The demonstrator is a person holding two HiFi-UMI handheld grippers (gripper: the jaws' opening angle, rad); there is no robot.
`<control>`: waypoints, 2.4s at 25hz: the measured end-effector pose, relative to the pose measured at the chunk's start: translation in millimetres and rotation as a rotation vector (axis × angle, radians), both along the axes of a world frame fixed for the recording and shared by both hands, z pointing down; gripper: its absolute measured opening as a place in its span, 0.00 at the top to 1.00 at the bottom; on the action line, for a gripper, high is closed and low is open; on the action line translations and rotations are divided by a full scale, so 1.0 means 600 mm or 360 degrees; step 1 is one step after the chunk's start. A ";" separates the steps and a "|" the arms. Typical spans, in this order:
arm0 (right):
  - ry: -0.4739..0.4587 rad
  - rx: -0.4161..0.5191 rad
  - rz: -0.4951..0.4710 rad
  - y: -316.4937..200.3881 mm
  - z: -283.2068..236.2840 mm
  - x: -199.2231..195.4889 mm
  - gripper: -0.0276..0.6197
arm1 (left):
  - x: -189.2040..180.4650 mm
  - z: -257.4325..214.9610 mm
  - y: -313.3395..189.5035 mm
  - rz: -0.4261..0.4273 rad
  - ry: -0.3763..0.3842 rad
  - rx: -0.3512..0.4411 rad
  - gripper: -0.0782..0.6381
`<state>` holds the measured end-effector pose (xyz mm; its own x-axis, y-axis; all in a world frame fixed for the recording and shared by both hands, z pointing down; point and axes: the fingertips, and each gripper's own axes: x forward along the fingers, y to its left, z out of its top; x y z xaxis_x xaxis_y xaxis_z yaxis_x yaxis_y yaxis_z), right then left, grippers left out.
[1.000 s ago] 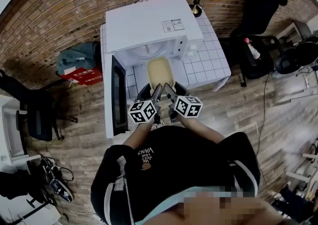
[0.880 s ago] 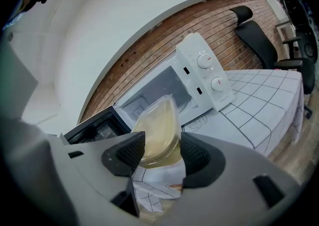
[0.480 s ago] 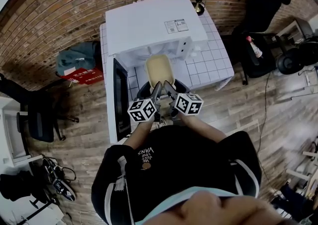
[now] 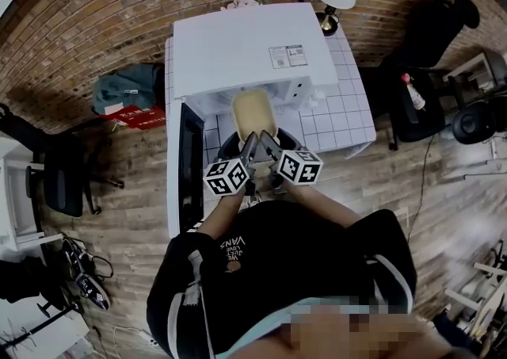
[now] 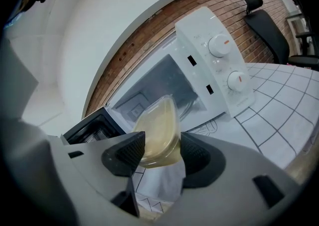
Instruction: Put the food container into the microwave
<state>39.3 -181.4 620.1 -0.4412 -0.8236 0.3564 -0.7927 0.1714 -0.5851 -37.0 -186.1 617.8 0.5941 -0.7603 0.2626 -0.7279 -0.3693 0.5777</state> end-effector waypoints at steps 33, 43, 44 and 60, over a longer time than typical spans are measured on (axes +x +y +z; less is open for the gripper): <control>-0.0017 -0.0081 -0.0153 -0.153 0.026 -0.004 0.63 | -0.001 0.029 -0.140 -0.0136 0.0024 -0.0098 0.57; 0.0029 -0.0062 -0.0152 -0.178 0.026 -0.003 0.63 | 0.002 0.032 -0.160 -0.0116 0.0088 -0.0095 0.57; 0.0036 -0.0055 -0.0152 -0.179 0.024 -0.003 0.63 | 0.003 0.031 -0.160 -0.0114 0.0101 -0.0095 0.56; 0.0067 -0.0014 -0.0127 -0.150 0.016 0.010 0.61 | -0.014 0.015 -0.130 -0.0104 0.0048 -0.0031 0.51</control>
<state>45.6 -271.4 629.6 -0.4898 -0.7831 0.3833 -0.8007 0.2302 -0.5531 -45.1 -264.3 627.0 0.5512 -0.7927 0.2604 -0.7323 -0.3100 0.6063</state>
